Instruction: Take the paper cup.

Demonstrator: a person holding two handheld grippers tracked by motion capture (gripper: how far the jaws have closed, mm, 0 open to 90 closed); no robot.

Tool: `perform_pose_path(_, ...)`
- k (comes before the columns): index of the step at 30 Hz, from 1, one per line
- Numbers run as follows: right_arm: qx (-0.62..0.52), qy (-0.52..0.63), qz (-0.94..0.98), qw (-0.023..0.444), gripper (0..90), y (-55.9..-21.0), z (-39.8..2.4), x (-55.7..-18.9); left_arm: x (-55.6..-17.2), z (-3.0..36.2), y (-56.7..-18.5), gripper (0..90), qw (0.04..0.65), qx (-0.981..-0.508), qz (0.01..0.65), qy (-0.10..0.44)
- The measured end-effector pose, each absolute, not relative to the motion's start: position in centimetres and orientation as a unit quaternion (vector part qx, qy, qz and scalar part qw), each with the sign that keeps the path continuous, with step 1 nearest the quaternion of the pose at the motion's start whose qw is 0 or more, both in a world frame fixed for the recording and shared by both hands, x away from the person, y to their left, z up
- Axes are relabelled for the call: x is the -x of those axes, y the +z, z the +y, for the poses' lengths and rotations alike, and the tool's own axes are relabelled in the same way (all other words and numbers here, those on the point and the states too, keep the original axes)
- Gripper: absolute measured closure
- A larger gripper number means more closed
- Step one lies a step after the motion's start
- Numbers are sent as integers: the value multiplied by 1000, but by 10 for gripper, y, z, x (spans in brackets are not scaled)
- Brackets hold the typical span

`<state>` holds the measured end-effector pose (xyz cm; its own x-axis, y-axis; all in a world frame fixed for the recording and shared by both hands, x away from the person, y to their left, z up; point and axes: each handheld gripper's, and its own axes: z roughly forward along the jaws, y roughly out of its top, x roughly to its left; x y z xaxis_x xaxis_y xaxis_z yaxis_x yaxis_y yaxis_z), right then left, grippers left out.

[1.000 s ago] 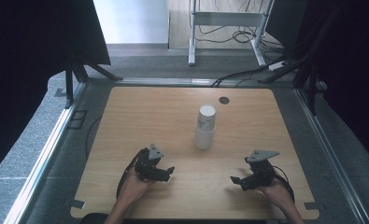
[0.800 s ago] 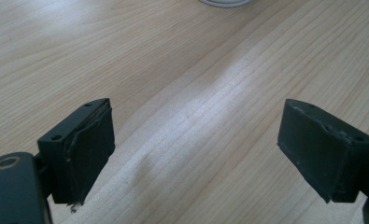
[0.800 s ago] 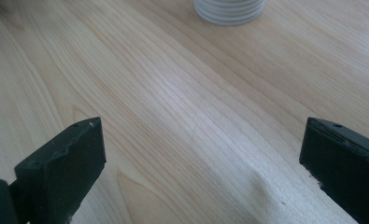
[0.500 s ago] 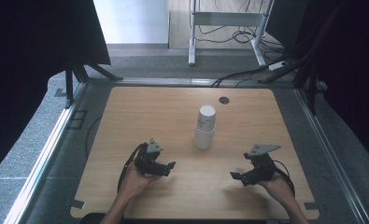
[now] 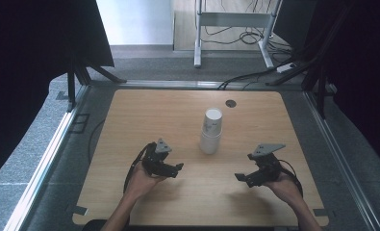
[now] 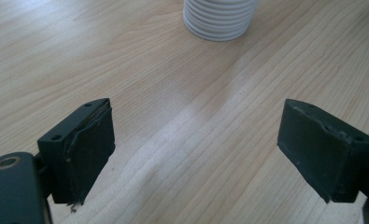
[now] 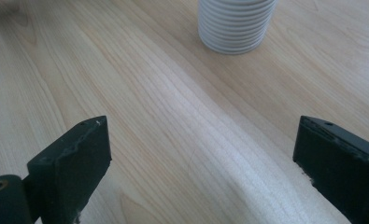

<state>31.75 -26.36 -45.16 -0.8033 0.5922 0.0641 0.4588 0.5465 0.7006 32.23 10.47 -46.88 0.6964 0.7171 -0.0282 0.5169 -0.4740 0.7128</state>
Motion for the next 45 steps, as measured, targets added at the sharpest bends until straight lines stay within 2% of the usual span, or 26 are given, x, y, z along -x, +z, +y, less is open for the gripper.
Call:
perform_pose_path(6,-302,365,876,85,0,-447,-259,-323,-326,100,-467,110,358,-851,357,139)
perform_pose_path(23,-309,360,878,66,0,-436,-244,-343,-344,86,-468,110,359,-858,340,142)
perform_pose_path(27,-314,358,877,68,0,-432,-242,-349,-348,85,-469,111,381,-849,341,134)
perform_pose_path(28,-309,352,881,64,0,-428,-240,-353,-350,83,-470,111,379,-852,338,128)
perform_pose_path(29,-310,346,883,67,0,-425,-238,-356,-354,80,-468,111,373,-852,336,147)
perform_pose_path(31,-308,328,890,78,0,-418,-233,-361,-358,79,-465,116,398,-843,341,119)
perform_pose_path(33,-314,333,887,56,0,-410,-229,-367,-362,76,-463,105,394,-844,340,129)
perform_pose_path(35,-314,335,886,71,0,-405,-225,-373,-366,74,-462,95,391,-846,340,128)
perform_pose_path(45,-320,321,889,69,0,-389,-217,-387,-381,72,-467,56,389,-848,341,113)
